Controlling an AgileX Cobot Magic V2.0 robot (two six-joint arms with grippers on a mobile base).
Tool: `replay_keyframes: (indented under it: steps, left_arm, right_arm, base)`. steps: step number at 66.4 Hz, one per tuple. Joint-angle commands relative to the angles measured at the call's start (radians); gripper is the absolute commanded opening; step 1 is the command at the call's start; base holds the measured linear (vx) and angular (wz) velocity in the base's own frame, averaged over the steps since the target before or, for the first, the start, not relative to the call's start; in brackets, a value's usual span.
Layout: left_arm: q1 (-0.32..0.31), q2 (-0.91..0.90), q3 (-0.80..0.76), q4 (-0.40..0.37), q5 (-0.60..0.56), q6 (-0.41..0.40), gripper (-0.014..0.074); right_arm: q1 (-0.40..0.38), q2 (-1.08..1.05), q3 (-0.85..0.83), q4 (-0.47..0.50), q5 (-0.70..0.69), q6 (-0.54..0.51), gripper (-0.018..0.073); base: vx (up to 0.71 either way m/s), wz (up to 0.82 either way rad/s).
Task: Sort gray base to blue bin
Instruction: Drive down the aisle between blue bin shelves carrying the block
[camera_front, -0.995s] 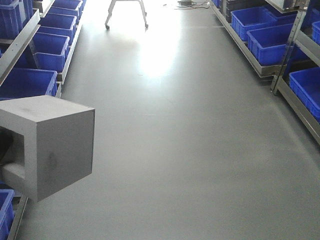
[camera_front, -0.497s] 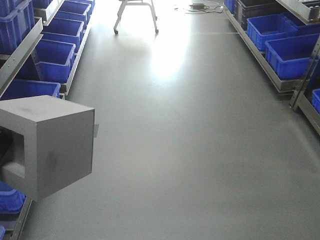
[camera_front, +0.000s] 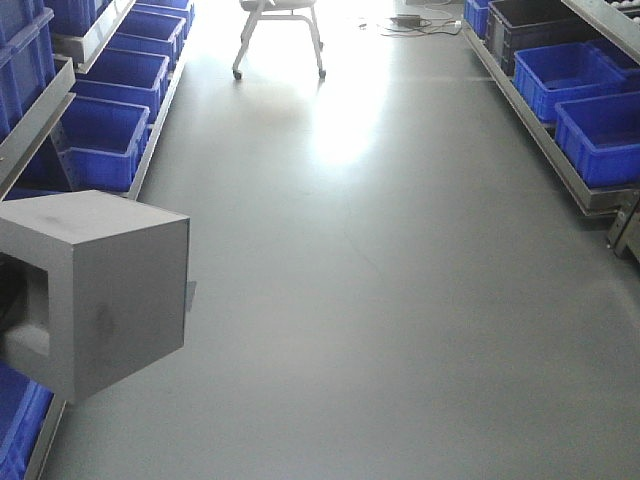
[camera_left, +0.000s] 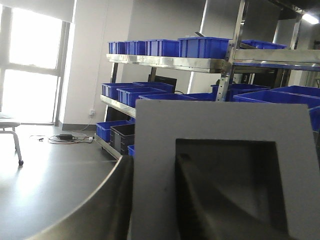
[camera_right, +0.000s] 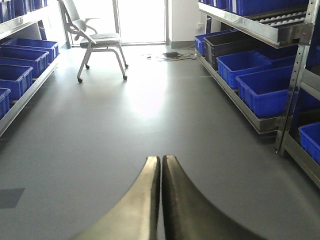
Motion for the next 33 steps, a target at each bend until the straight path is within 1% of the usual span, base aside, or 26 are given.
replay_keyframes:
  steps: [1, 33]
  left_arm:
    - [-0.004, -0.001, -0.029, -0.007, -0.101, -0.013, 0.0002]
    - [-0.004, -0.001, -0.029, -0.007, -0.101, -0.013, 0.0002]
  right_arm:
    - [-0.004, 0.019, 0.002, -0.004, -0.072, -0.012, -0.0005]
    - [-0.004, 0.019, 0.002, -0.004, -0.072, -0.012, -0.0005]
  base:
    - [0.36, 0.02]
    - [0.36, 0.07]
